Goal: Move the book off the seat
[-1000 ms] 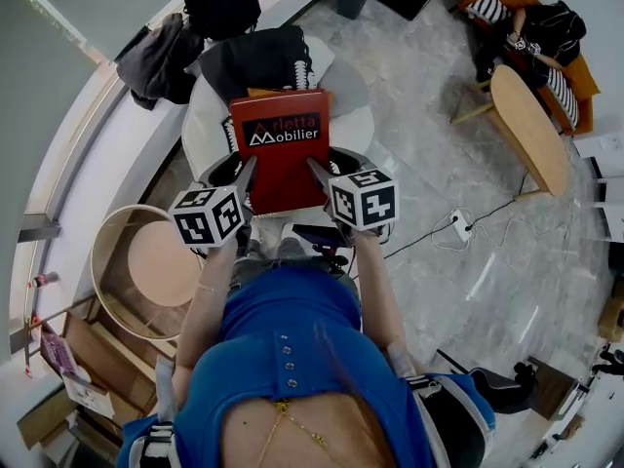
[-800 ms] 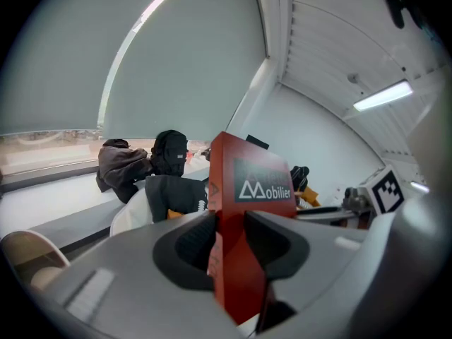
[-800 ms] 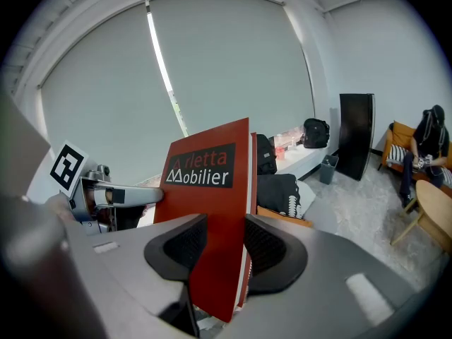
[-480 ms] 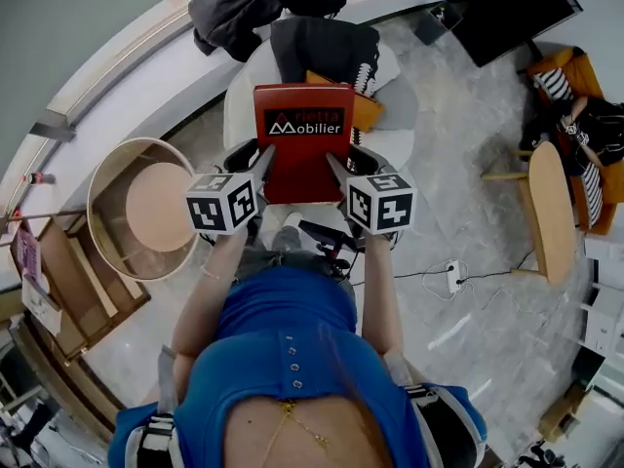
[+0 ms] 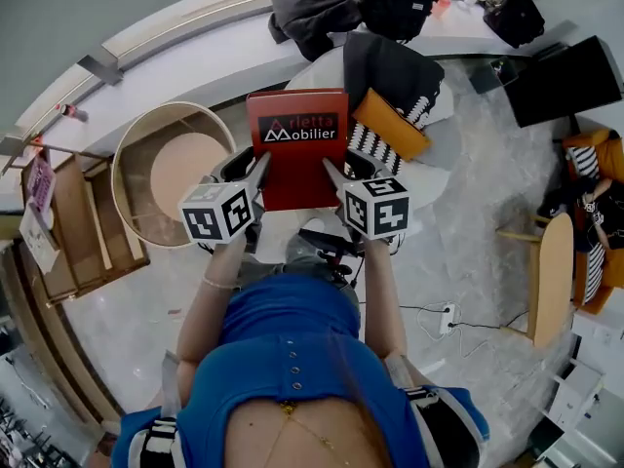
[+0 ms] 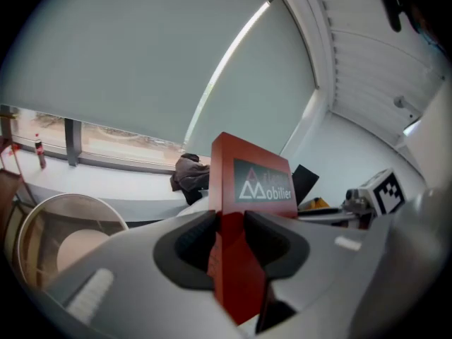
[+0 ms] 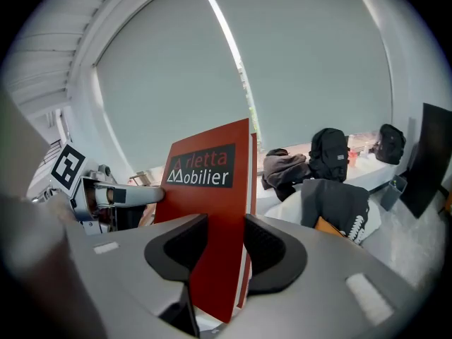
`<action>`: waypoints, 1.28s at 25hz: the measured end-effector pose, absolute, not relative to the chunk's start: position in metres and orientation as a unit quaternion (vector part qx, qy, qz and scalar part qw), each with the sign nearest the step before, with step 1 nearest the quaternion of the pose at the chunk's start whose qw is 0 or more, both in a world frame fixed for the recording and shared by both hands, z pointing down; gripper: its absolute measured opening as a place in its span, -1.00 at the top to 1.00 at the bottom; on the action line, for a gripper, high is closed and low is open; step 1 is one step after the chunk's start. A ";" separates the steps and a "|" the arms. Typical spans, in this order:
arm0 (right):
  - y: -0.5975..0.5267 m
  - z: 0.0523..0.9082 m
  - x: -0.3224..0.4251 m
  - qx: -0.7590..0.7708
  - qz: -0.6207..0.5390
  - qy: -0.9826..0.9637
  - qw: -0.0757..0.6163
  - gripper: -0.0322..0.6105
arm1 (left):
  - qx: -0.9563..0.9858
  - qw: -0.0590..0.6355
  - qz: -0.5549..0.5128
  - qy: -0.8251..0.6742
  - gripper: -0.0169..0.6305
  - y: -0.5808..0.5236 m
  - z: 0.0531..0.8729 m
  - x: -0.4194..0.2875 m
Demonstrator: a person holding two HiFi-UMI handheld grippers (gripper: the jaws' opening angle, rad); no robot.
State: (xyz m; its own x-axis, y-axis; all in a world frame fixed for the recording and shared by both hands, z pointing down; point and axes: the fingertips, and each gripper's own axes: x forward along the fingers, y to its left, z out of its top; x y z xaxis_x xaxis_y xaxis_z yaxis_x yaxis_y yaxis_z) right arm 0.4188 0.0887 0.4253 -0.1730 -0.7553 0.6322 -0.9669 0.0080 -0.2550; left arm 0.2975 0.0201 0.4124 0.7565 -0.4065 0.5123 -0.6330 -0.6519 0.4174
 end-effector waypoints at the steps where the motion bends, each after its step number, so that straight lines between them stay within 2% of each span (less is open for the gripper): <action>1: 0.080 0.425 0.402 0.616 0.326 -0.697 0.166 0.38 | 0.885 0.301 0.185 -0.302 0.56 0.014 0.413 0.279; 19: -0.046 0.427 0.030 0.518 0.307 -0.773 0.200 0.39 | 0.837 0.323 0.136 -0.420 0.56 -0.083 0.408 -0.106; 26: -0.057 0.437 -0.058 0.486 0.308 -0.787 0.223 0.40 | 0.818 0.341 0.124 -0.445 0.56 -0.084 0.419 -0.197; 32: -0.060 0.438 -0.083 0.474 0.301 -0.793 0.238 0.40 | 0.813 0.352 0.110 -0.452 0.56 -0.083 0.424 -0.222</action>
